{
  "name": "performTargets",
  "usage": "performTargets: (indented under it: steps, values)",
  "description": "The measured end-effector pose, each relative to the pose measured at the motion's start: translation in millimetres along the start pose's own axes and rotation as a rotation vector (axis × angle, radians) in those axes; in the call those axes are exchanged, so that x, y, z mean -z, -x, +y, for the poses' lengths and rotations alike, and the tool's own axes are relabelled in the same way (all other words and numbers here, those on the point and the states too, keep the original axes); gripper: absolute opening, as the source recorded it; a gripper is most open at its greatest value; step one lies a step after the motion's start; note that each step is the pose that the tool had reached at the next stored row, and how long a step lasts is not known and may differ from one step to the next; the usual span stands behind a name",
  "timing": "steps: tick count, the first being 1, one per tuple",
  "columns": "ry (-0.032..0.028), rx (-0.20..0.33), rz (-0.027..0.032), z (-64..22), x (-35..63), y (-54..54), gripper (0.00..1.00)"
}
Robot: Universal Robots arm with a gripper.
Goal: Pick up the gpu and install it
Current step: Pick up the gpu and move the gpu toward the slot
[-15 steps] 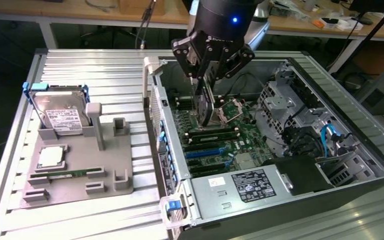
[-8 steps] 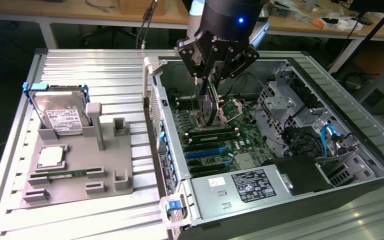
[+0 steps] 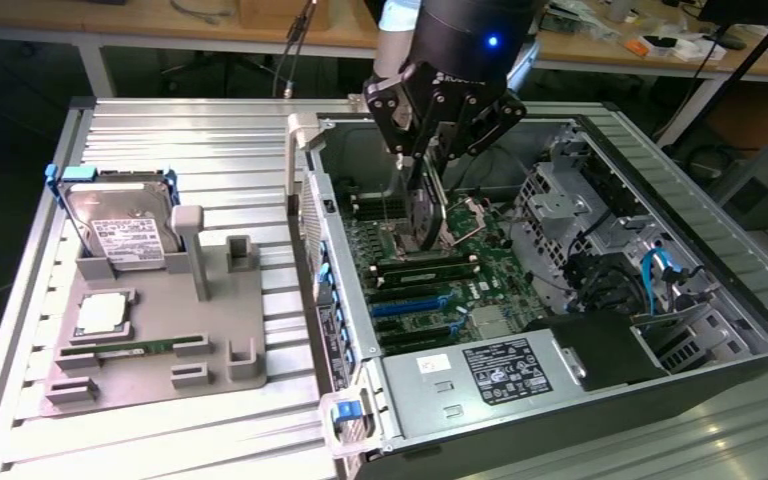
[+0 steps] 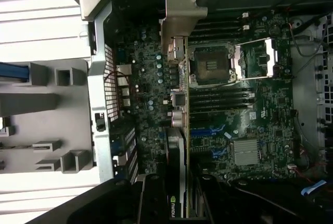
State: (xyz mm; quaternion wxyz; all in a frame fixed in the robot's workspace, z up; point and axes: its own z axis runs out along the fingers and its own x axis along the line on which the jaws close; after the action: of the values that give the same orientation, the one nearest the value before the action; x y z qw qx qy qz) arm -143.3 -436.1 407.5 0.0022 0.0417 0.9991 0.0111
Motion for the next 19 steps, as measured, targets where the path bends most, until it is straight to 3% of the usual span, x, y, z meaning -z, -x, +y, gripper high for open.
performTargets:
  steps: [19]
  values:
    - [0.0,0.0,0.0,2.3,-0.2,27.3,0.27]
